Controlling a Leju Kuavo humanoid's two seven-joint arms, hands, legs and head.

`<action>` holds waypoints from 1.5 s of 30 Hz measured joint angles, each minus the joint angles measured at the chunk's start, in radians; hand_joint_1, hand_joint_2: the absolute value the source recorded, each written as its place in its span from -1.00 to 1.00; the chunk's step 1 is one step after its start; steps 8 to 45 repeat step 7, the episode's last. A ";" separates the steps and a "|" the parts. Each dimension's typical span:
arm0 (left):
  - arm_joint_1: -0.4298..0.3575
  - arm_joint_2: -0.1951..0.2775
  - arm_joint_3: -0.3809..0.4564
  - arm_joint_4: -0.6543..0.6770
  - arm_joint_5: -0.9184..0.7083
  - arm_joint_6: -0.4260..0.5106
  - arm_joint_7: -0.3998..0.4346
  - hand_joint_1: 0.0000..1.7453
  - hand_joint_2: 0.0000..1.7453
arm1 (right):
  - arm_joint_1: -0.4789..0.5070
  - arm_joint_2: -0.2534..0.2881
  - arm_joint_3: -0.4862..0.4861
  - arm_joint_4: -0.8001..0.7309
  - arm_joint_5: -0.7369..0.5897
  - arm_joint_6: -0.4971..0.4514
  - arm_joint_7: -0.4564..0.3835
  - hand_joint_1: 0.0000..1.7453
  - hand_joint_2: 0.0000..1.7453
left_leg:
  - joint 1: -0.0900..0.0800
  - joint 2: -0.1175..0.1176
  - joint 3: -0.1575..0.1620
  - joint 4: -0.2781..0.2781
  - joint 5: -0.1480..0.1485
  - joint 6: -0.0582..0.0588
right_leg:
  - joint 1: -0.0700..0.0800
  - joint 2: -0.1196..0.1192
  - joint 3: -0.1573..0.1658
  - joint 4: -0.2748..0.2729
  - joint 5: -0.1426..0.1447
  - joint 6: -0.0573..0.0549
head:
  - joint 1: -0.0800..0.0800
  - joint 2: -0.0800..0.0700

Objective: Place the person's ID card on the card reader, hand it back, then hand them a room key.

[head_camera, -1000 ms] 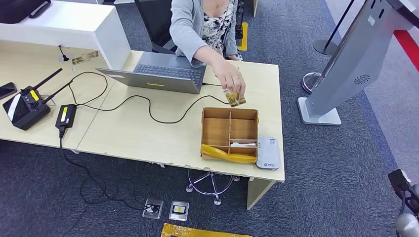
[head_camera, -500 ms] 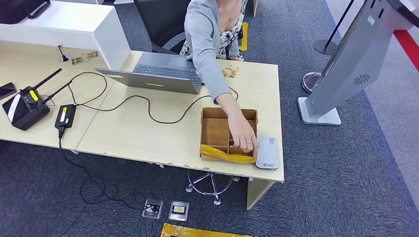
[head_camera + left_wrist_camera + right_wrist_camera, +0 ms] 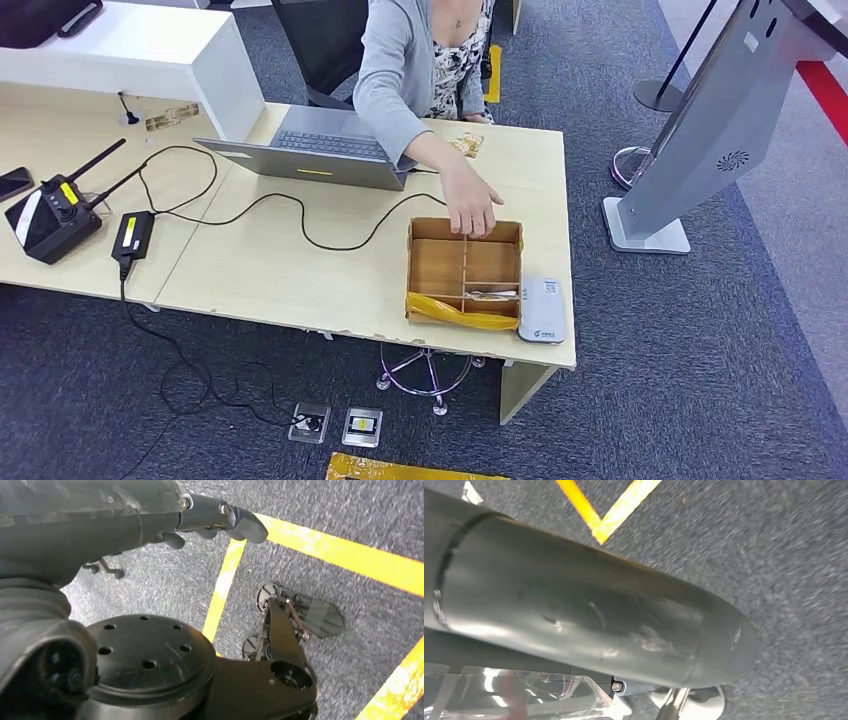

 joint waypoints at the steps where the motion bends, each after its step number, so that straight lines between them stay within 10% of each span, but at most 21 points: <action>1: 0.000 0.000 0.002 0.000 0.002 0.001 -0.001 -1.00 -1.00 | 0.000 0.002 -0.007 0.001 -0.004 0.004 -0.021 -1.00 -1.00 | 0.000 0.000 0.000 0.000 0.000 0.000 | 0.000 0.000 0.000 0.000 0.000 0.000 | 0.000 0.000; 7: 0.001 0.001 0.014 0.000 0.013 -0.031 -0.050 -1.00 -1.00 | 0.000 0.002 -0.040 0.001 -0.026 0.031 -0.124 -1.00 -1.00 | 0.000 0.000 0.000 0.000 0.000 0.000 | 0.000 0.000 0.000 0.000 0.000 0.000 | 0.000 0.000; 45: 0.001 0.001 0.014 0.000 0.013 -0.031 -0.050 -1.00 -1.00 | 0.000 0.002 -0.040 0.001 -0.026 0.031 -0.124 -1.00 -1.00 | 0.000 0.000 0.000 0.000 0.000 0.000 | 0.000 0.000 0.000 0.000 0.000 0.000 | 0.000 0.000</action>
